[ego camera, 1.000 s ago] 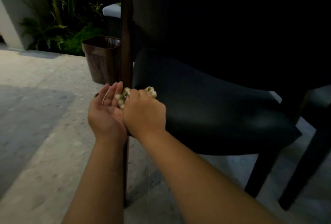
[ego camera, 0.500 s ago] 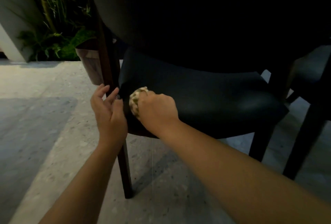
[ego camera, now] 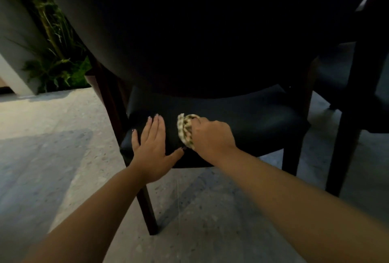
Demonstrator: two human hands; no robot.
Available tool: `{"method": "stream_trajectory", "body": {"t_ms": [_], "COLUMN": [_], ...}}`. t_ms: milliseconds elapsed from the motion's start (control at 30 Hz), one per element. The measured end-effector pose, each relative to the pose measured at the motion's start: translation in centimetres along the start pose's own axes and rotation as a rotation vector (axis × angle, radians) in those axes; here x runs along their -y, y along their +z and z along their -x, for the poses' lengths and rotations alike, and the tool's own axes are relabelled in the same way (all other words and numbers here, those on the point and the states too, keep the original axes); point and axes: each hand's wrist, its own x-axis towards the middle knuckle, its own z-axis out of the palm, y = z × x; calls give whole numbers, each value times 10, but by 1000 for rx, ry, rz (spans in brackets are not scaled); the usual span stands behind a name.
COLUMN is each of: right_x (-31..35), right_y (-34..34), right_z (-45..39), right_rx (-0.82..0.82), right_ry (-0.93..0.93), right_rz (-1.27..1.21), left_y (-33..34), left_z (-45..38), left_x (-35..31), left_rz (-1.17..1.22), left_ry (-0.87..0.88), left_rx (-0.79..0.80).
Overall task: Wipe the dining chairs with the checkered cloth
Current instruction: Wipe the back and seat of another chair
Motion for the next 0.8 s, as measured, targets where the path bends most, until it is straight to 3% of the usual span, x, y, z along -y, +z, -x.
{"method": "stream_trajectory", "body": {"t_ms": [133, 400, 567, 633, 733, 800], "right_x": [-35, -120, -179, -198, -209, -208], "right_y": [-2, 2, -11, -22, -38, -39], "right_z": [17, 49, 64, 73, 80, 74], "right_rx": [-110, -72, 23, -92, -318, -339], "right_ry": [72, 188, 583, 732, 775, 806], "right_rz": [97, 83, -180, -313, -118, -46], "left_y": [-7, -3, 1, 0, -1, -2], "left_z": [-2, -8, -9, -9, -9, -9], "left_x": [2, -2, -1, -1, -1, -2], "left_rz": [-41, -128, -147, -145, -151, -150], "left_ry": [7, -18, -31, -29, -20, -24], "left_rx": [103, 71, 66, 77, 92, 91]}}
